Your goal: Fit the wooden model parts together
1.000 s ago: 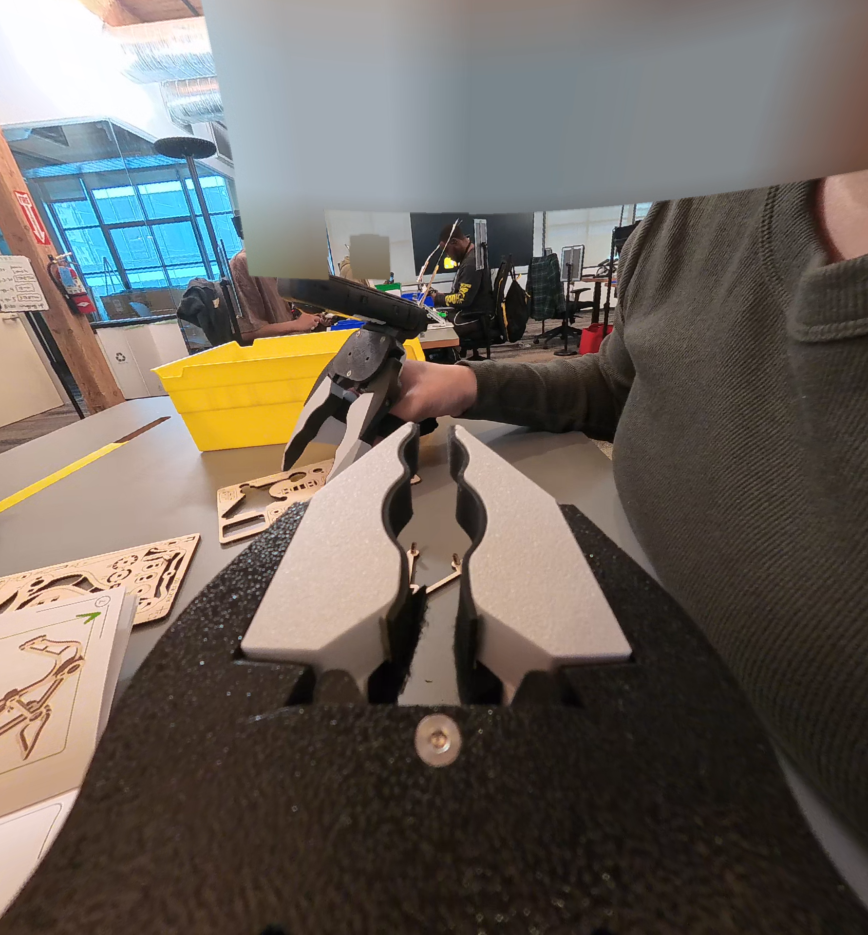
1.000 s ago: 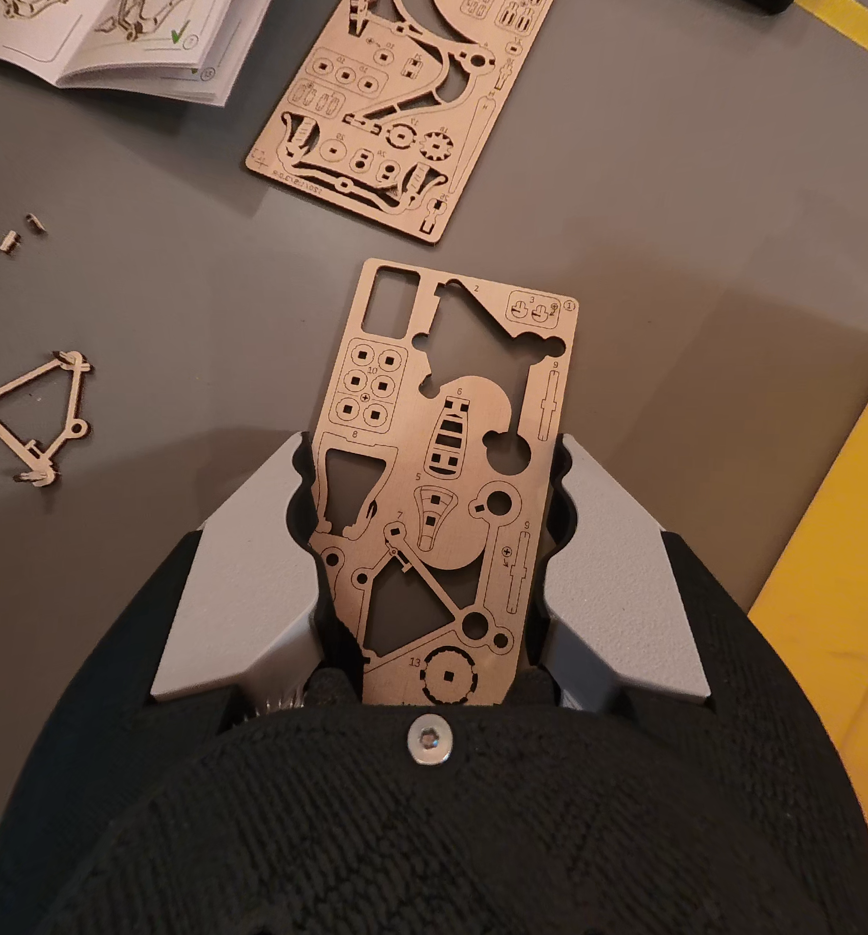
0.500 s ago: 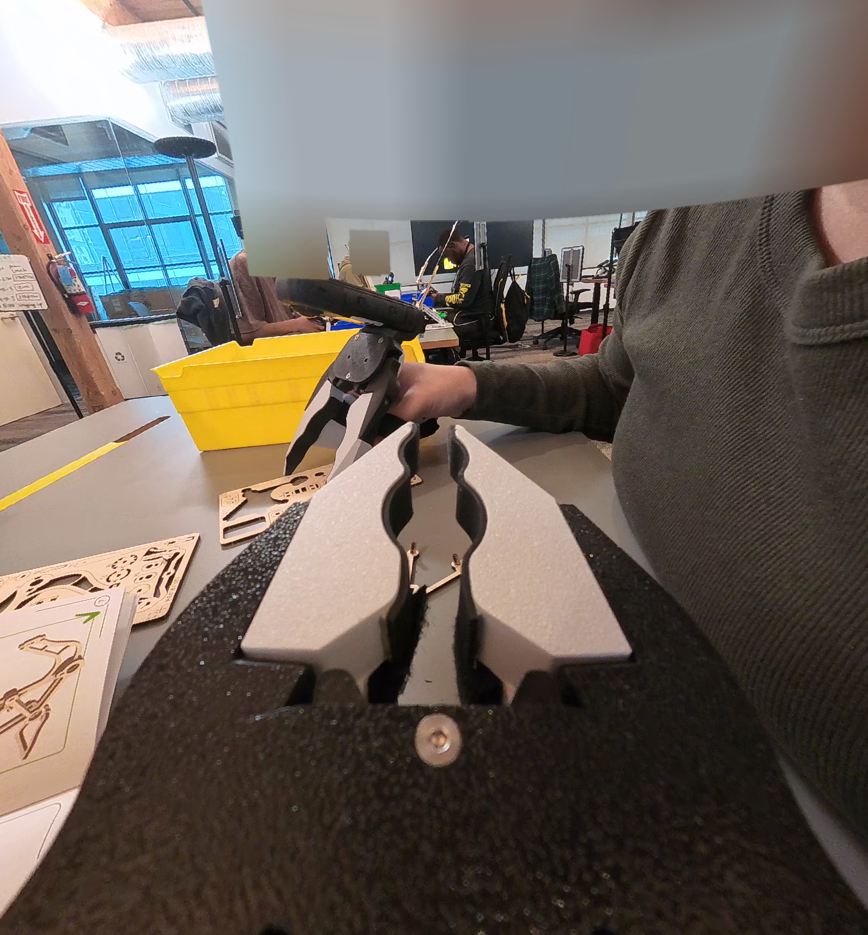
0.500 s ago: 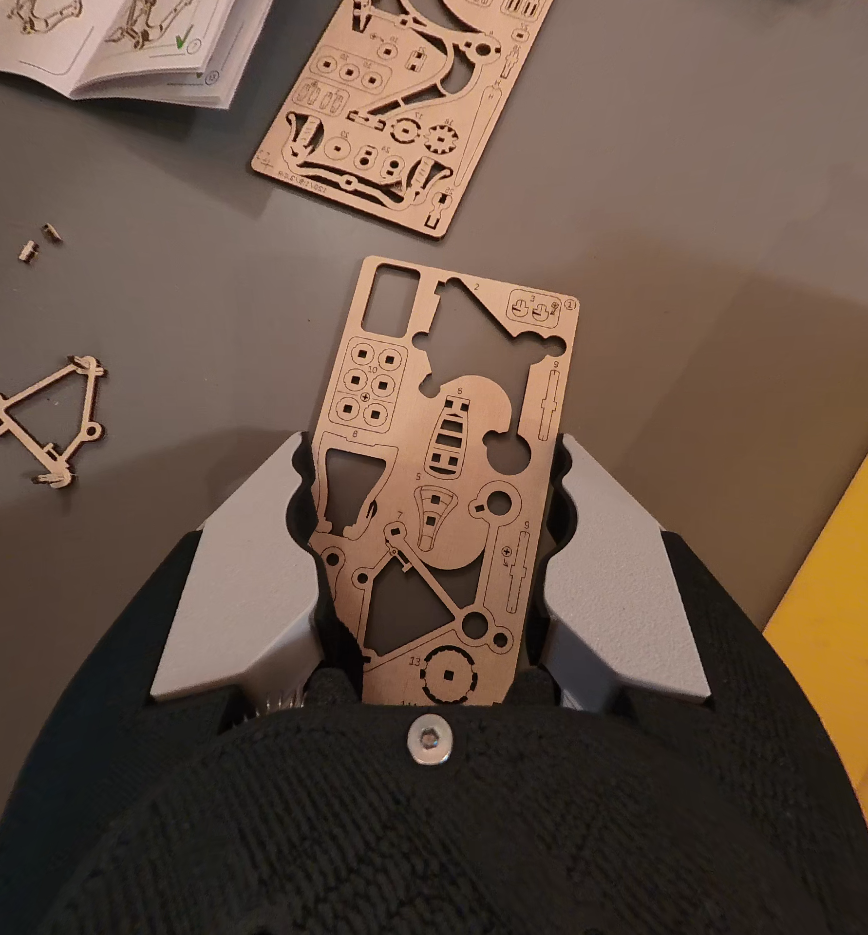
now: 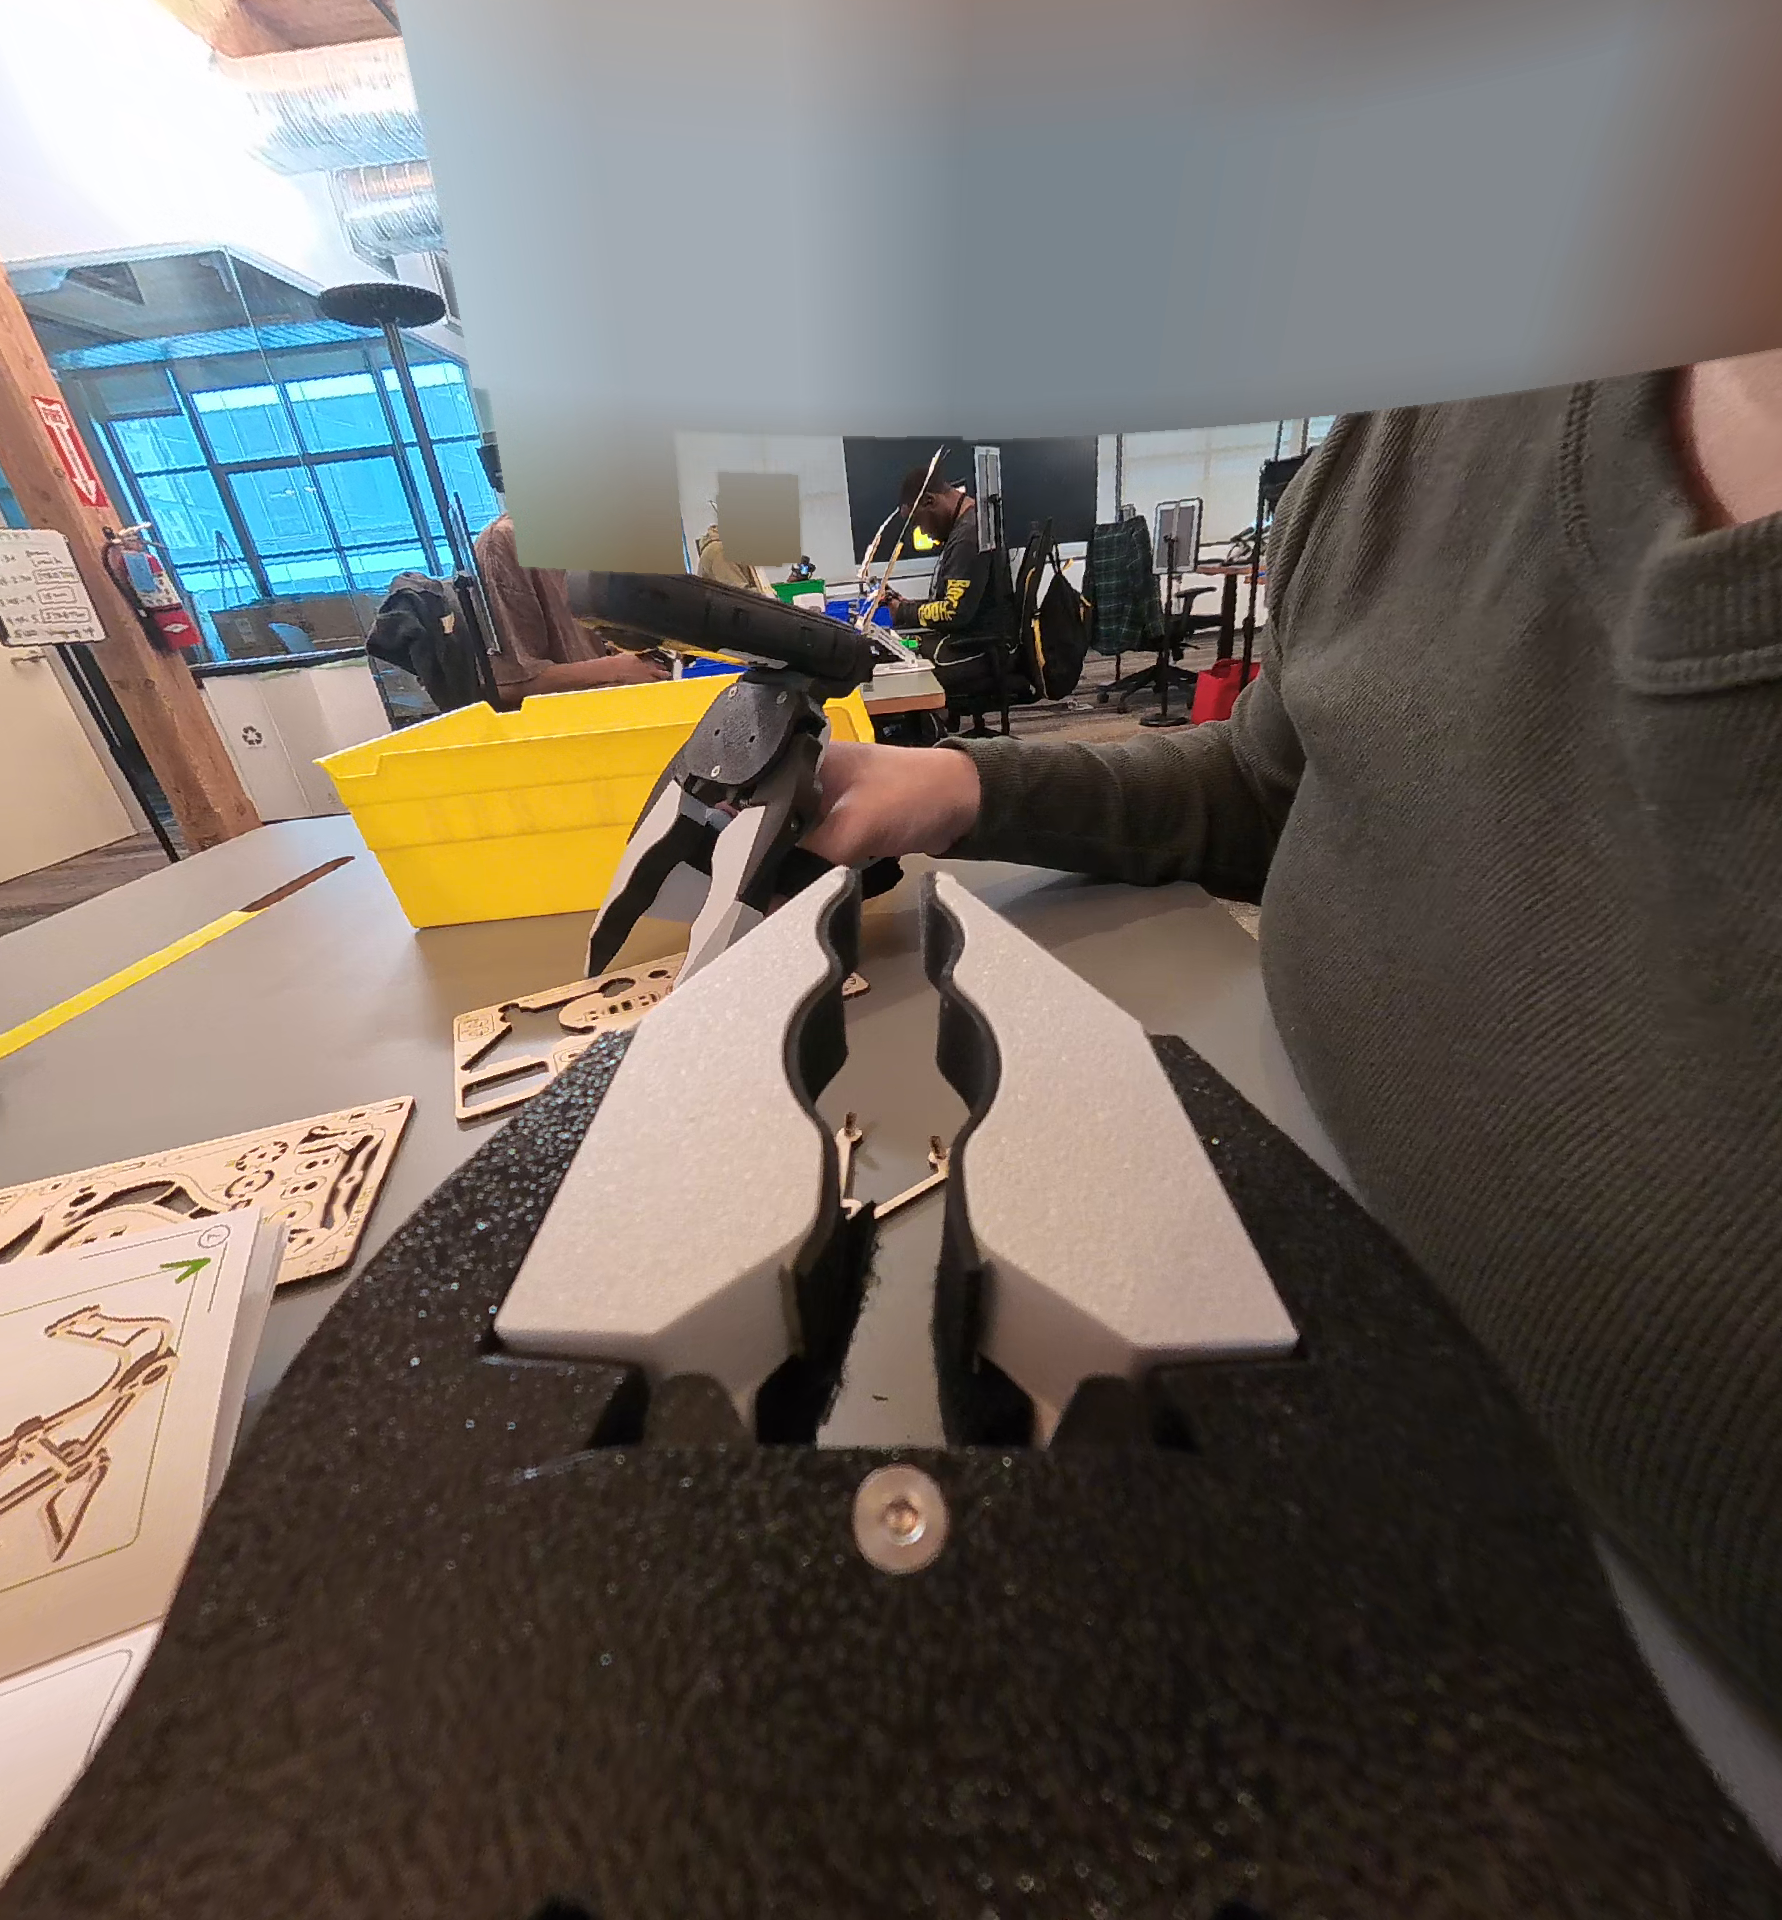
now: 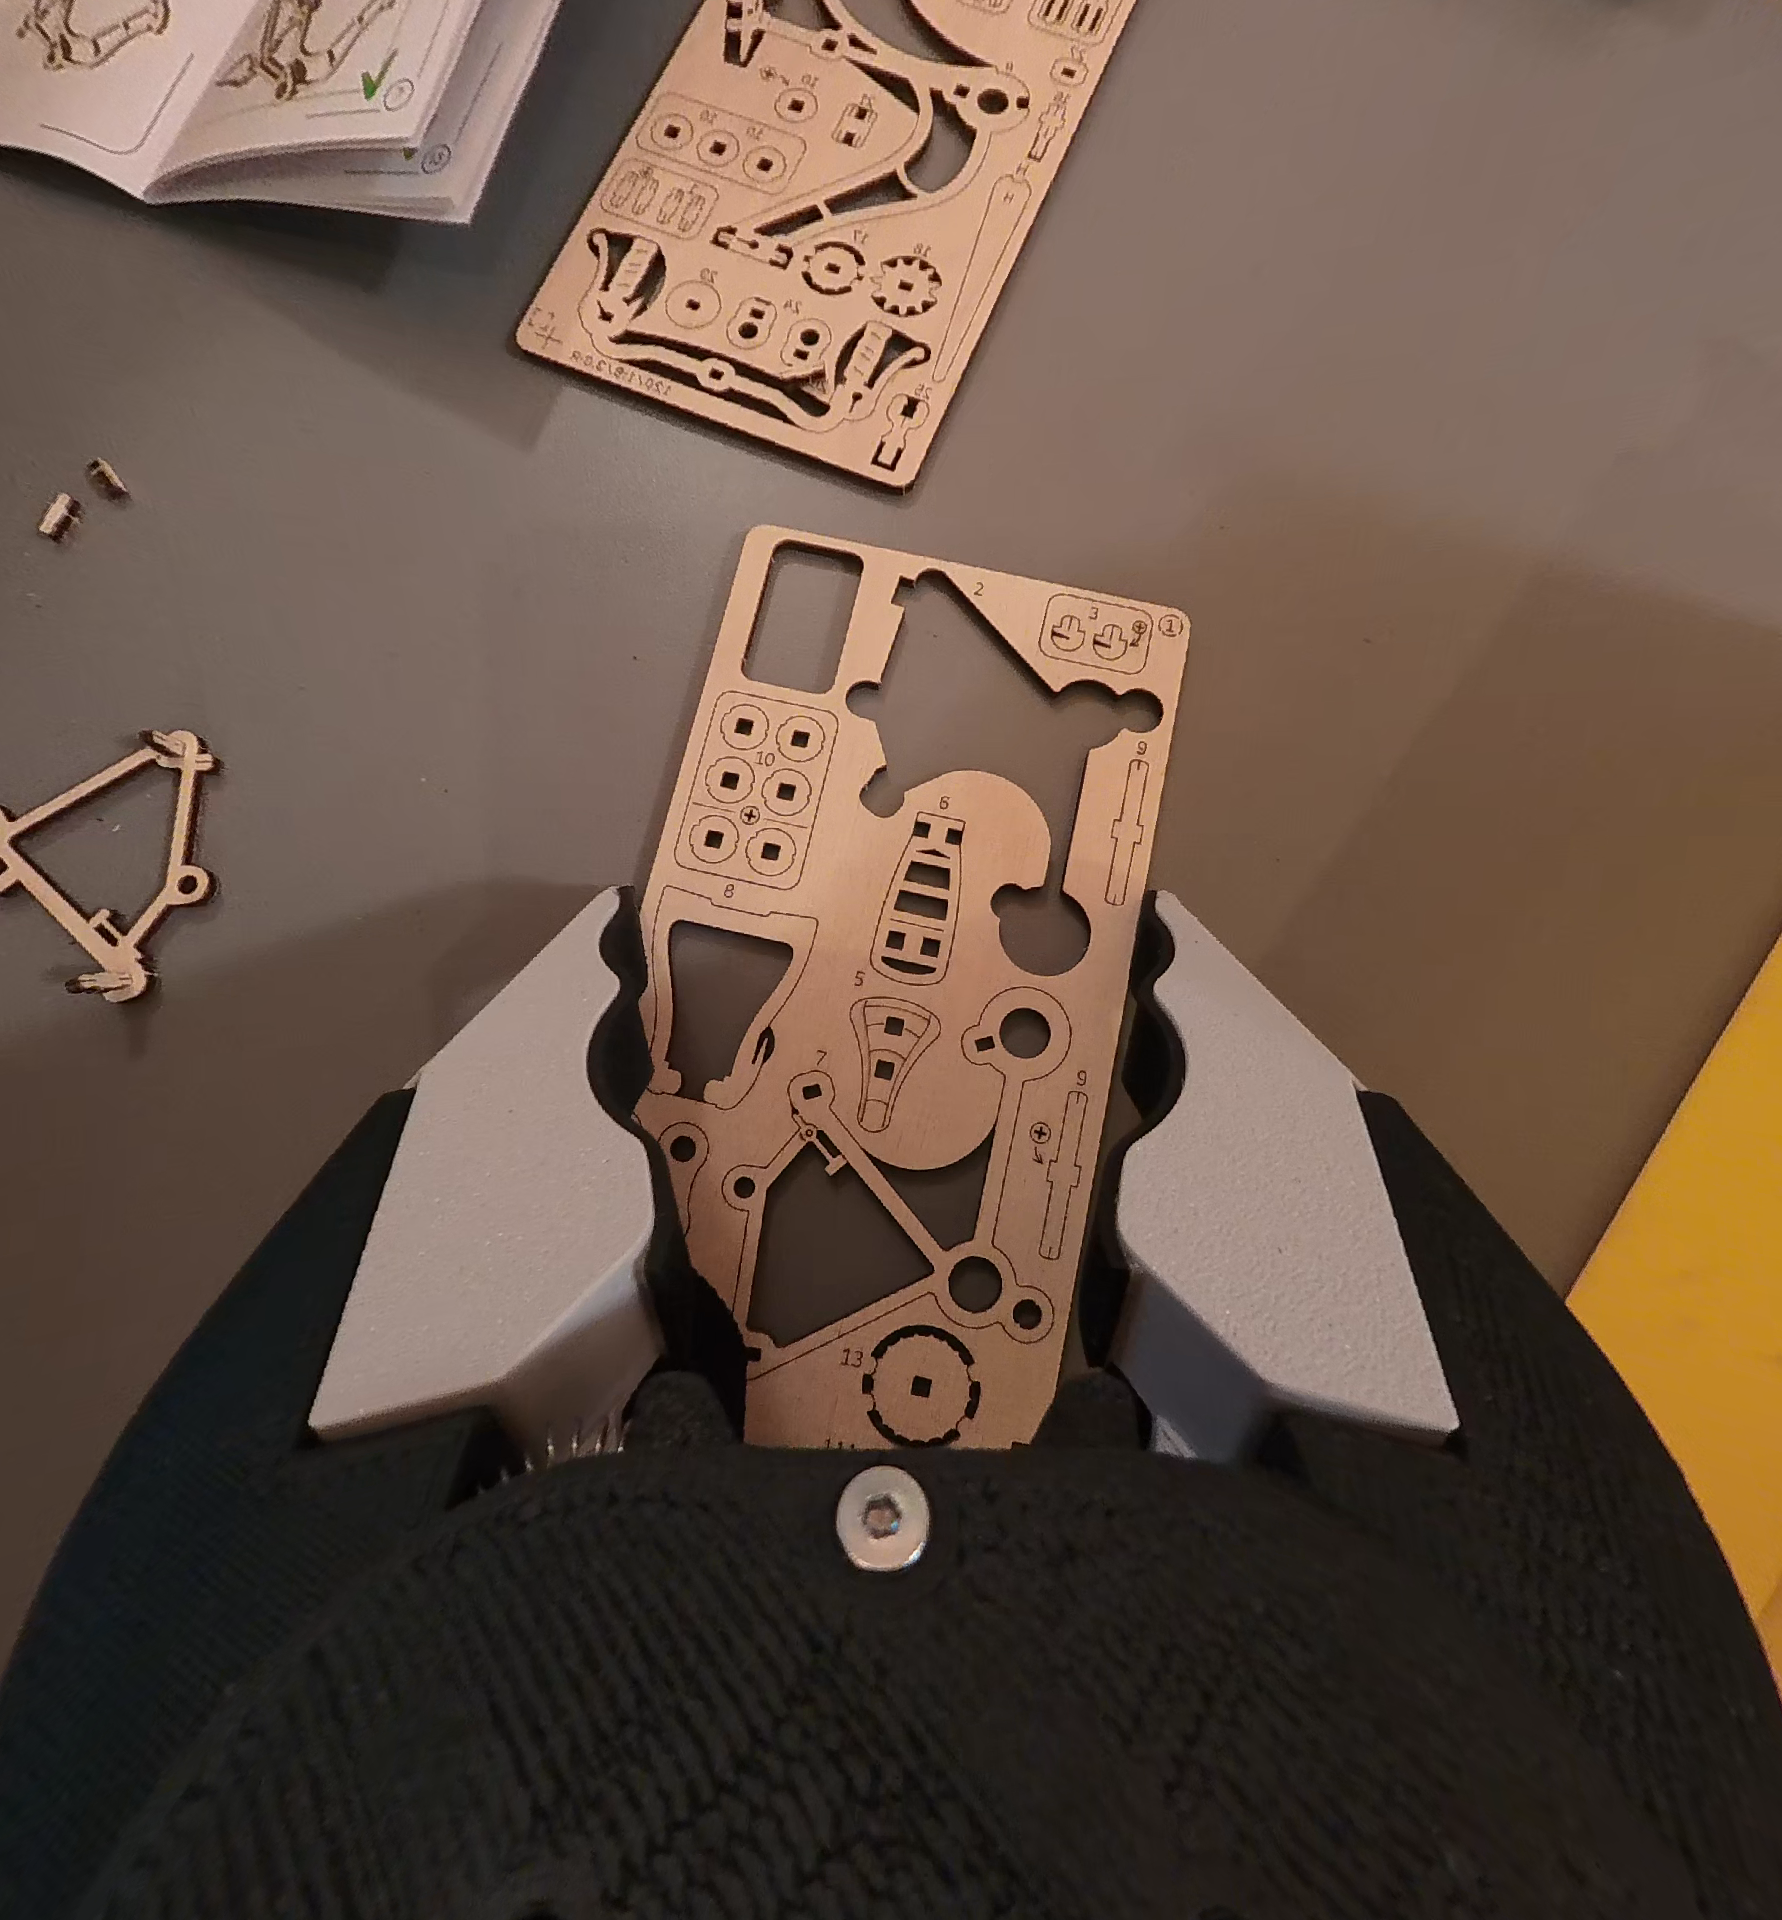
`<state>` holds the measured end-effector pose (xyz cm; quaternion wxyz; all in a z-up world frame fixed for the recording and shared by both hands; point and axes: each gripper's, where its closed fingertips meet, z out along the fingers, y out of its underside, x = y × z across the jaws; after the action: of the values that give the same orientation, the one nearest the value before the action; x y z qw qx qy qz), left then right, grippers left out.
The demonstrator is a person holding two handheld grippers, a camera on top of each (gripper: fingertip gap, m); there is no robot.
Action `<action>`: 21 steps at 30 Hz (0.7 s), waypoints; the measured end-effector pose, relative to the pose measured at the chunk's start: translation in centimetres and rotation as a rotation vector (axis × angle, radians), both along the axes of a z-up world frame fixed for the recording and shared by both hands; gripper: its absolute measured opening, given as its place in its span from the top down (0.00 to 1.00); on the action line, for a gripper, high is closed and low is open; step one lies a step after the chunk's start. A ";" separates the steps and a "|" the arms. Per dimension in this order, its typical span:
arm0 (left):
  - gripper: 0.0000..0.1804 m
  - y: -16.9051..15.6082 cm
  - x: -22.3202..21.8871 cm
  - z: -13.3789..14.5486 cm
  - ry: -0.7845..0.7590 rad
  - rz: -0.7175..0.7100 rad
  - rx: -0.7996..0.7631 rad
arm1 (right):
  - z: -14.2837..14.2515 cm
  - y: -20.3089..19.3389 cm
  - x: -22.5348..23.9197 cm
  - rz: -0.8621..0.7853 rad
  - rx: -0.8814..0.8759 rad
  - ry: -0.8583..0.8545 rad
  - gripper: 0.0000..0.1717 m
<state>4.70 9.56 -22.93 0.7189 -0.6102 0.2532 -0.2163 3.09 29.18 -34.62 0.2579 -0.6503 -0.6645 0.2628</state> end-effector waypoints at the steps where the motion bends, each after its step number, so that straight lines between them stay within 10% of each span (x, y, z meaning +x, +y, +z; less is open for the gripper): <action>1: 0.95 0.0 0.1 0.0 0.007 0.004 0.000 | 0.0 0.0 0.0 0.001 0.001 0.000 0.46; 14: 0.88 5.1 -1.8 -0.1 0.264 0.301 -0.150 | 0.4 -1.1 0.2 0.065 0.073 -0.009 0.46; 21: 0.82 10.6 -2.0 -3.7 0.190 0.308 -0.597 | 0.0 -2.9 1.0 0.149 0.021 -0.067 0.46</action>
<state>2.70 20.14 -26.66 0.5062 -0.8419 0.1497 -0.1120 4.14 26.32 -34.59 0.2221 -0.6047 -0.7221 0.2523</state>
